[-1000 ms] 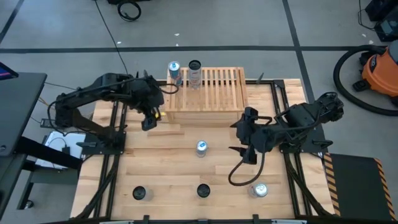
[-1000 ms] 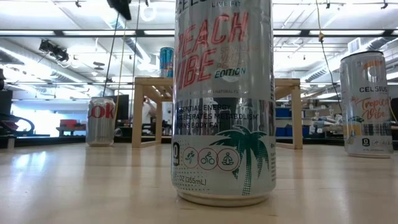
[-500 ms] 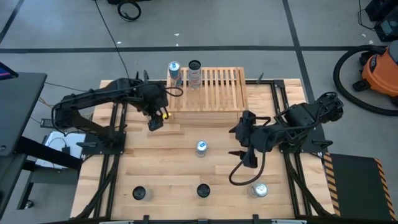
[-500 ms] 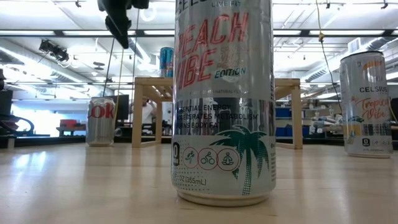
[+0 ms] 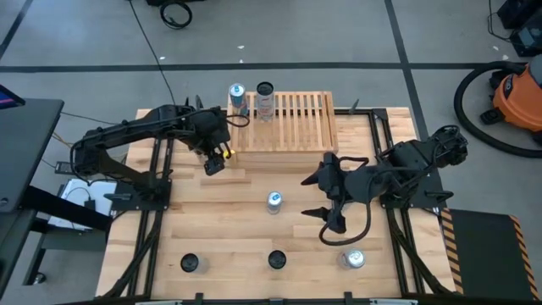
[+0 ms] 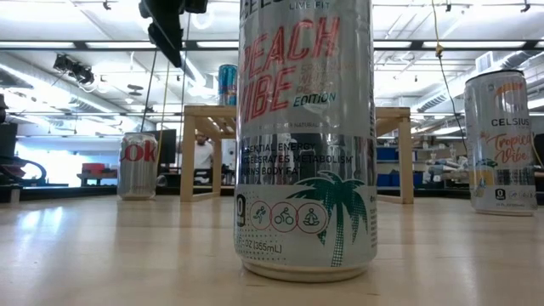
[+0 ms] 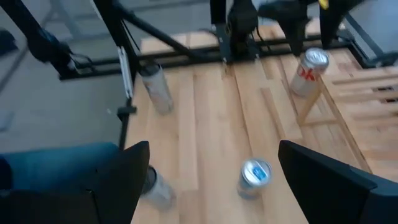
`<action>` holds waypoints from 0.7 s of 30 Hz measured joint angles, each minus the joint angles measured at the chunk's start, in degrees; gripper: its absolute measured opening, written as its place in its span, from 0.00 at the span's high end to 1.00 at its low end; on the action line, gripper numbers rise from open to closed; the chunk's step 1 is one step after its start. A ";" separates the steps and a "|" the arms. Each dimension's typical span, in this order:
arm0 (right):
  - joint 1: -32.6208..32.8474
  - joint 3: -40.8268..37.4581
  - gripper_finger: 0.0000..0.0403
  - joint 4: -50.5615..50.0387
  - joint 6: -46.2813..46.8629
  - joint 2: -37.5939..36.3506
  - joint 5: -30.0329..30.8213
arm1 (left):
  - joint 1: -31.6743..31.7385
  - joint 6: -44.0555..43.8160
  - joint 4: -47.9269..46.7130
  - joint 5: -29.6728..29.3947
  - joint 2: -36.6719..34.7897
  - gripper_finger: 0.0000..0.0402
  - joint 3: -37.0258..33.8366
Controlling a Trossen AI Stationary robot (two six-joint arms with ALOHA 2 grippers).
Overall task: Place canned beverage on shelf
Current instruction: Put the top silver soda can on the shelf
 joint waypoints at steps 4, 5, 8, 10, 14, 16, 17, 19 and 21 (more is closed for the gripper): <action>0.02 0.02 0.09 3.26 -3.17 0.00 0.00 | -0.03 1.12 -0.02 0.00 0.00 0.28 0.00; 0.02 0.01 0.09 3.64 -4.34 0.00 0.03 | -0.03 1.59 -0.02 0.00 0.00 0.28 0.00; 0.00 0.00 0.09 4.75 -7.91 0.00 0.04 | -0.03 2.68 -0.02 0.01 0.00 0.28 0.00; 0.02 0.02 0.09 5.93 -8.83 0.00 0.04 | -0.03 2.79 -0.02 0.00 0.00 0.28 0.00; 0.00 0.01 0.09 7.41 -8.79 0.00 0.09 | -0.03 2.22 -0.04 0.00 0.00 0.28 0.00; 0.02 0.00 0.09 8.55 -8.81 0.00 0.09 | -0.03 2.20 -0.04 0.02 0.00 0.28 0.00; 0.02 0.00 0.09 9.36 -8.81 0.00 0.18 | -0.03 2.12 -0.04 0.01 0.00 0.28 0.00; 0.00 0.02 0.09 10.83 -8.80 0.00 0.18 | -0.03 2.11 -0.04 0.00 0.00 0.28 0.00; 0.00 0.02 0.09 12.54 -8.81 0.00 0.20 | -0.03 1.92 -0.04 0.00 0.02 0.28 0.00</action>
